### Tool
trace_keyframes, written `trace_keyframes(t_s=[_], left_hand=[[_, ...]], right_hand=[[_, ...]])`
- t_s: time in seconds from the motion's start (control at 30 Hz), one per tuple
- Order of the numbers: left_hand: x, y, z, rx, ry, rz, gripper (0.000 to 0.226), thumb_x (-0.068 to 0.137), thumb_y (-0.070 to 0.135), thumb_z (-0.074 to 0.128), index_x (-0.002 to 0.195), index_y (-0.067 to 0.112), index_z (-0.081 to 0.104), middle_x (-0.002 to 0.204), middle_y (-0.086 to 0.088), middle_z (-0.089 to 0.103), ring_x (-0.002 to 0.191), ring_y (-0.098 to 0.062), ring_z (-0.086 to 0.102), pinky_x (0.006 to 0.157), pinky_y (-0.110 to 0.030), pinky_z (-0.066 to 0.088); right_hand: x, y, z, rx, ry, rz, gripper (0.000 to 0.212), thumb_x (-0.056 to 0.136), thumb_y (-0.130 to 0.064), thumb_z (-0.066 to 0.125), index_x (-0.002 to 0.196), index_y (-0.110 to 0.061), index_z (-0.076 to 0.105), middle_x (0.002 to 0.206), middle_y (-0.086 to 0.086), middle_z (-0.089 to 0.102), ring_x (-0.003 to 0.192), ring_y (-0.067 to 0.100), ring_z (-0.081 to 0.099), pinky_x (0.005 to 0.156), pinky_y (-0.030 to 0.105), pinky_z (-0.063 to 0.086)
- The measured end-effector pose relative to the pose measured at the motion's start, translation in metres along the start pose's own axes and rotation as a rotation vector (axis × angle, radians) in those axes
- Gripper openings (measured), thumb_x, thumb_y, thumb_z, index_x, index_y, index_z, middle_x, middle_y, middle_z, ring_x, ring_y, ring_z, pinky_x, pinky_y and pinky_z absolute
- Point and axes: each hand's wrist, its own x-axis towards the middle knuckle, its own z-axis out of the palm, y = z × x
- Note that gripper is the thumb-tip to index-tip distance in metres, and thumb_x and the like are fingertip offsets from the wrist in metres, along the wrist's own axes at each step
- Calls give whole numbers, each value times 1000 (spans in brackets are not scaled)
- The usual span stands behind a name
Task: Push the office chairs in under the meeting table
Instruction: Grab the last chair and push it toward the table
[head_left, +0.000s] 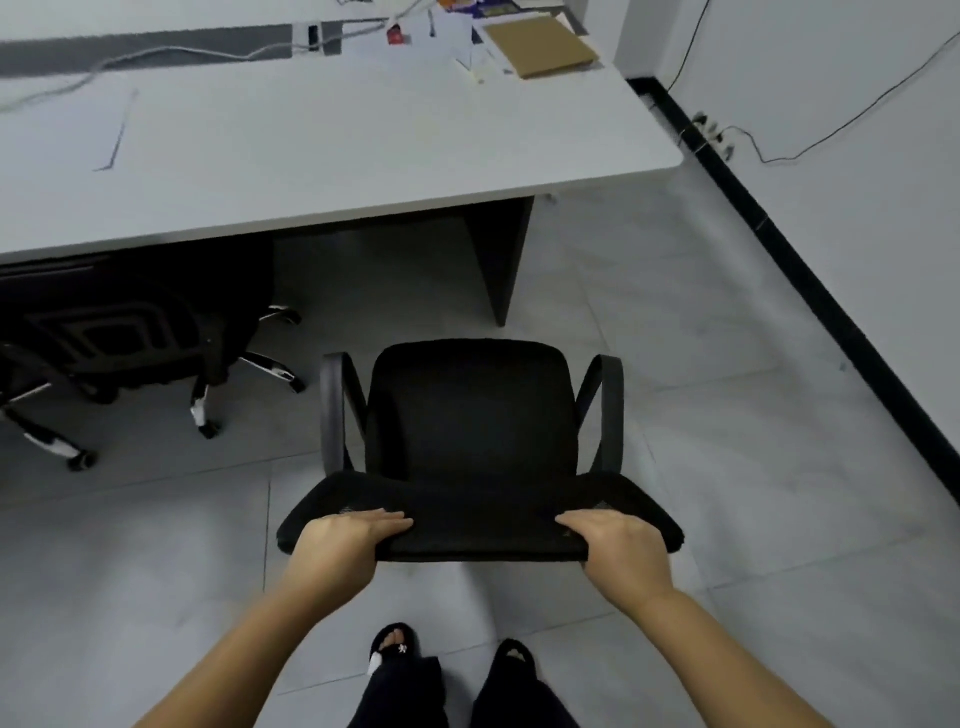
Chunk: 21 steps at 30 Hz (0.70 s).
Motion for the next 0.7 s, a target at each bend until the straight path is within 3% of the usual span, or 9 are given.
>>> trace_keyframes(t_s=[0.1, 0.3, 0.5, 0.7], left_hand=[[20, 7, -5, -18, 66, -43, 49, 79, 4, 61, 116, 35, 62, 120, 15, 64, 114, -11, 59, 85, -29, 51], [64, -19, -26, -35, 128, -141, 49, 84, 3, 53, 121, 35, 58, 124, 12, 63, 119, -11, 55, 90, -26, 46], [115, -78, -58, 15, 98, -173, 50, 86, 8, 50, 123, 41, 54, 127, 18, 59, 121, -5, 51, 89, -21, 43], [174, -139, -94, -2, 88, -156, 50, 84, 4, 50, 122, 36, 57, 127, 11, 62, 119, -10, 54, 90, -25, 44]], right_hand=[[39, 16, -10, -21, -21, -55, 48, 44, -2, 86, 84, -27, 74, 79, -8, 75, 67, 10, 70, 53, 17, 52], [123, 18, -11, -36, -50, -123, 44, 58, -2, 79, 95, -25, 72, 89, -1, 76, 80, 21, 71, 64, 30, 56], [204, -2, 0, -4, -32, -196, 42, 54, -5, 83, 89, -26, 73, 81, -5, 76, 72, 16, 71, 58, 22, 53], [290, -26, 6, 29, 5, -197, 46, 45, 0, 85, 84, -24, 74, 75, -4, 76, 64, 15, 70, 52, 25, 56]])
